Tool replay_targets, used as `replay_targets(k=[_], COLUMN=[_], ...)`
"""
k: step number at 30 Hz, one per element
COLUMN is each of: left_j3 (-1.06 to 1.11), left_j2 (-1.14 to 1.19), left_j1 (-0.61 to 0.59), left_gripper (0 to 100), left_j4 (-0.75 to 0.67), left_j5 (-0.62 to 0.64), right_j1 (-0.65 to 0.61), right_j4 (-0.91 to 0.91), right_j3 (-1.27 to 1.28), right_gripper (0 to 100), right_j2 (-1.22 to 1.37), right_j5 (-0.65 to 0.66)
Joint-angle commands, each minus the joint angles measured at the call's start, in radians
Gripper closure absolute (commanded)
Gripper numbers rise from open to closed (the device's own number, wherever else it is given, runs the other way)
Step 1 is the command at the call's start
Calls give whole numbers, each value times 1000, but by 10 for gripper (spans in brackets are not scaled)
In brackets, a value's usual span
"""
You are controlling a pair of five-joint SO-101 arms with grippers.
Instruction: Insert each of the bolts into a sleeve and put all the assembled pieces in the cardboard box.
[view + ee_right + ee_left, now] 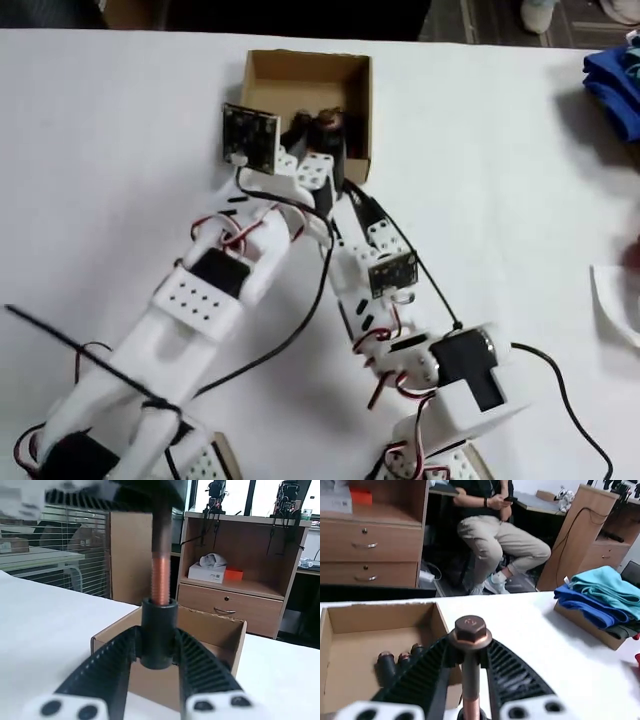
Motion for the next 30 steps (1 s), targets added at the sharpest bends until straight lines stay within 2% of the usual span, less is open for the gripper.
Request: replay_targets(k=[1,9,18,25,30], left_j3=[-15,-4,-5,-5,-5], left_j2=[2,9,11,12,12], left_j1=[6,-20,-12,15,20], left_gripper=[975,975,975,975,975], left_j4=[-25,-11,144,190,230], left_j5=[2,0,-2,-109,-126], right_j1=[12,8,10,7,7], right_j4=[-21,15,15,15,15], right_j3=[-29,-29,-31,-31,-31], right_gripper=[978,978,978,978,978], right_j2=[-2,-2,-2,-2,-2], right_j5=[8,6,6,6,6])
